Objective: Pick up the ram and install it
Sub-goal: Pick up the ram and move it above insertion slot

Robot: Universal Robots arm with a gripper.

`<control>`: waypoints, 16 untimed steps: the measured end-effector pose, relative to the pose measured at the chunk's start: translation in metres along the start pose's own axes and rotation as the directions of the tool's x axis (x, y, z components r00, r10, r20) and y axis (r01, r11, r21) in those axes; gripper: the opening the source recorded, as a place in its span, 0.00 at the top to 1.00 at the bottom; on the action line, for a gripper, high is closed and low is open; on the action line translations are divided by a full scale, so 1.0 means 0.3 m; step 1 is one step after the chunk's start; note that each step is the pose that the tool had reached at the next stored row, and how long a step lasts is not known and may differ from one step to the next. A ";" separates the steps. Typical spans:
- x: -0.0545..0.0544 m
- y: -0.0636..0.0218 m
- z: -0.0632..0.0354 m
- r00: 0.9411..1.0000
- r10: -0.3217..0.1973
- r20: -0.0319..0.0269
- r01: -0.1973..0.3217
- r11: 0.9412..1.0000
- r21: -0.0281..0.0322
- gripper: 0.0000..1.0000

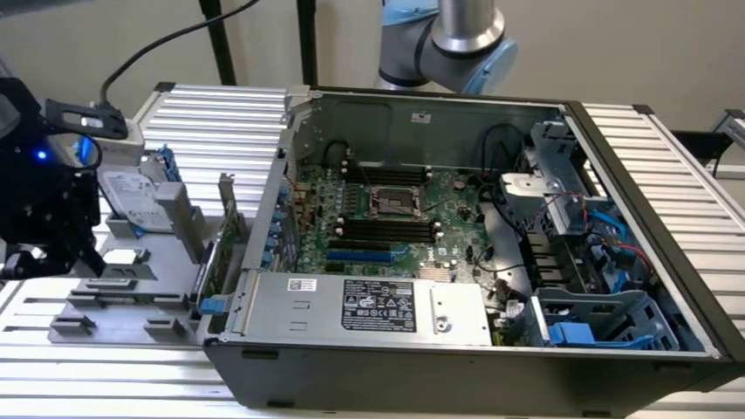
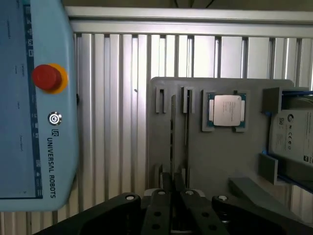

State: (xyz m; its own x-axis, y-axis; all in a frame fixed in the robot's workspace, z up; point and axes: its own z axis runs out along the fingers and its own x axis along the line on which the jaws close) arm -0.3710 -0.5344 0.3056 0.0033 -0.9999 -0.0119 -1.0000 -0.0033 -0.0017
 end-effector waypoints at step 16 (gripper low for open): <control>-0.020 -0.157 -0.238 1.000 0.000 0.000 0.000 1.000 0.000 0.86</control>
State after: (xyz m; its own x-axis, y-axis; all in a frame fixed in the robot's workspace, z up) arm -0.3240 -0.5291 0.3772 0.0033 -0.9999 -0.0119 -1.0000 -0.0033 -0.0018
